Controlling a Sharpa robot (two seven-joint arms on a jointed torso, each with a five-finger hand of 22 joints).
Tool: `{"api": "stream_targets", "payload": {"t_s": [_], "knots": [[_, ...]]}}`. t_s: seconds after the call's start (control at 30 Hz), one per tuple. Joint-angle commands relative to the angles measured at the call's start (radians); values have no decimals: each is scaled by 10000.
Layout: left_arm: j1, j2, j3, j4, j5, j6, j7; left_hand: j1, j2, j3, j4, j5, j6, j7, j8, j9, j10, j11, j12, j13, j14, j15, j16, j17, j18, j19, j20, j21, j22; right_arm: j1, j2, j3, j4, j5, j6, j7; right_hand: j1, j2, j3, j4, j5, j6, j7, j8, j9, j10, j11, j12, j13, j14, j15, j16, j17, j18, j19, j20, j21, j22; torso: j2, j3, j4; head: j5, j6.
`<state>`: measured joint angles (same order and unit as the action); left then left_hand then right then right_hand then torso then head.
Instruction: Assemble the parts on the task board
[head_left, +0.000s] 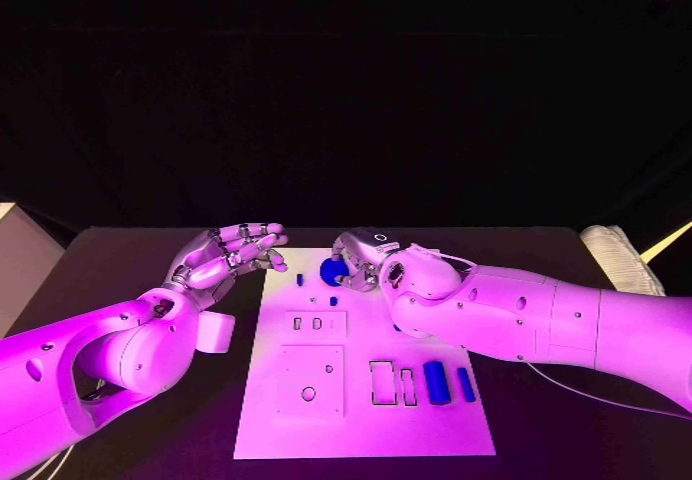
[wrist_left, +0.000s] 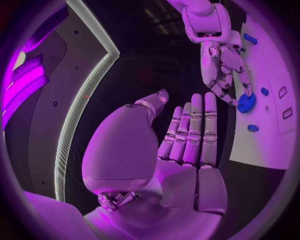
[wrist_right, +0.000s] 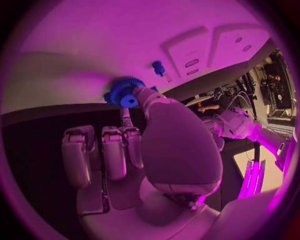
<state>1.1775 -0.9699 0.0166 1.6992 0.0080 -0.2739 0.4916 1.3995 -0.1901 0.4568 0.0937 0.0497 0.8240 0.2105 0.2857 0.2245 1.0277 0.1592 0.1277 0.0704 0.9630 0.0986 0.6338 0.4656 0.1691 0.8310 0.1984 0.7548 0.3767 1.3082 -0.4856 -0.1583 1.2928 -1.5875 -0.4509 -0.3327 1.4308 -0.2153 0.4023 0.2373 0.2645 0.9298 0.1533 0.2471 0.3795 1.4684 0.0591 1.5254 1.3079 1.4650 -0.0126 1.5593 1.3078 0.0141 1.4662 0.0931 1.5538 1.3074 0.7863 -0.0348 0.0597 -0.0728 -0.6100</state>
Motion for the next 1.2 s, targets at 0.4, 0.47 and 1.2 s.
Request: {"api": "stream_targets", "payload": {"t_s": [0.4, 0.47, 1.2], "knots": [[11, 4, 8, 11, -41, 169, 39, -49, 51, 45, -1, -3, 60, 101, -59, -7, 10, 31, -69, 9, -67, 15, 53, 14, 94, -57, -15, 37, 11, -31, 75, -16, -87, 17, 221, -41, -561, -185, 183, 32, -168, 90, -37, -253, -24, 411, 71, -124, 1883, 1008, 65, 49, 2408, -88, 930, 42, 11, 2458, 1, 2, 2, 1, 29], [11, 3, 8, 10, -41, 170, 34, -65, 50, 84, -28, -4, 70, 98, -56, -6, 21, 29, -68, 10, -80, 15, 73, 14, 95, -94, -13, 92, 47, -30, 76, -16, -110, 210, 335, 78, -899, -302, 57, 155, -127, -37, 6, -361, -50, 302, 116, -229, 1760, 1013, 107, 55, 2429, -81, 914, 80, -11, 2435, 0, -3, 0, 1, 27], [12, -10, 8, 4, -41, 160, 24, -81, 48, 94, -32, -3, 76, 97, -54, -5, 21, 29, -70, 10, -85, 17, 80, 14, 94, -109, -12, 111, 59, -27, -11, -17, -206, 1314, 955, 394, -2300, 439, -1284, 485, 263, -318, 131, -879, -112, 180, 253, -359, 1670, 1058, 250, 115, 2630, -94, 943, 244, 25, 2484, 0, 2, -5, -11, 10]]}}
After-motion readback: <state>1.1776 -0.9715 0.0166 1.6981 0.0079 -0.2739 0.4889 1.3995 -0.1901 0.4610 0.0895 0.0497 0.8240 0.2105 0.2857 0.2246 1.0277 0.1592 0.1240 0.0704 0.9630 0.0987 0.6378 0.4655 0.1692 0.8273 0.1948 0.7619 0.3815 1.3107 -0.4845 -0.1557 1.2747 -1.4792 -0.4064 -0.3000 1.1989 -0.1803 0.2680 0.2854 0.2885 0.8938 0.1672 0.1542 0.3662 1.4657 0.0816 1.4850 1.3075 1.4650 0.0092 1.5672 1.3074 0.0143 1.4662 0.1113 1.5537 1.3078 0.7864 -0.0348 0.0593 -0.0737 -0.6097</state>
